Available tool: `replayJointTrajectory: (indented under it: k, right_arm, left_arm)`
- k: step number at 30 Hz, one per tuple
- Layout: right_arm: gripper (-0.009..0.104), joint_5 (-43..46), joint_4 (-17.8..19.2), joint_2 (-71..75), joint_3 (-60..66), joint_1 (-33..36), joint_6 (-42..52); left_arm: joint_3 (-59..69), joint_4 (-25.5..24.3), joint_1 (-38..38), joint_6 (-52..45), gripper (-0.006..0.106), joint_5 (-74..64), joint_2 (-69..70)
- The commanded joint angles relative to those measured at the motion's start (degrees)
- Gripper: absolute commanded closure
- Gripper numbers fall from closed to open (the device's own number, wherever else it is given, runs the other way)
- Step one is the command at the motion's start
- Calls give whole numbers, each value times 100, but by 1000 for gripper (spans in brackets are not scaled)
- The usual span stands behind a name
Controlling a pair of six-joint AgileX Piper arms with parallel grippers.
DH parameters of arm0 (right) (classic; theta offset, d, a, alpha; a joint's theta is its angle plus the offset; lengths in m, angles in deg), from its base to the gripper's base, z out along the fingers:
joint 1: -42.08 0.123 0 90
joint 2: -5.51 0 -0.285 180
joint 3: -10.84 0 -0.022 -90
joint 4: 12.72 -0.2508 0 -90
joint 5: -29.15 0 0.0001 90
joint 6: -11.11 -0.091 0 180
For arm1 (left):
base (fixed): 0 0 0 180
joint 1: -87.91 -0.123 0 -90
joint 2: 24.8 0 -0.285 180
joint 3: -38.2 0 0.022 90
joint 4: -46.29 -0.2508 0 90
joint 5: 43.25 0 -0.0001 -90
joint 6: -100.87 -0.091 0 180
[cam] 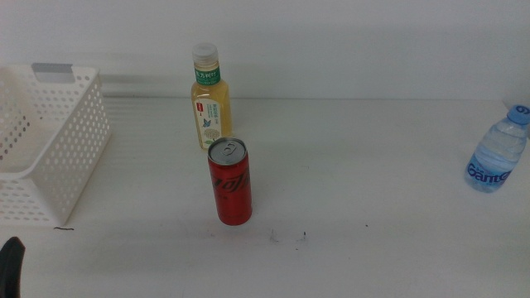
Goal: Use arms to grab the bottles and put them into the dustbin to the left of the table.
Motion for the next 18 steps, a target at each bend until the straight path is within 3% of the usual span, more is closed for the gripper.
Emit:
replayJointTrajectory:
  k: [1,5,7,18]
  right_arm:
    - [2,76,13,24,23,-47,20]
    - [2,76,13,24,23,-47,20]
    - [2,76,13,24,23,-47,20]
    - [2,76,13,24,23,-47,20]
  left_arm:
    - [-2,-106,3,51,7,34,19]
    - [-2,-162,140,74,7,-54,19]
    - [-2,46,256,169,7,125,-18]
    - [-2,210,1627,242,7,1930,-2161]
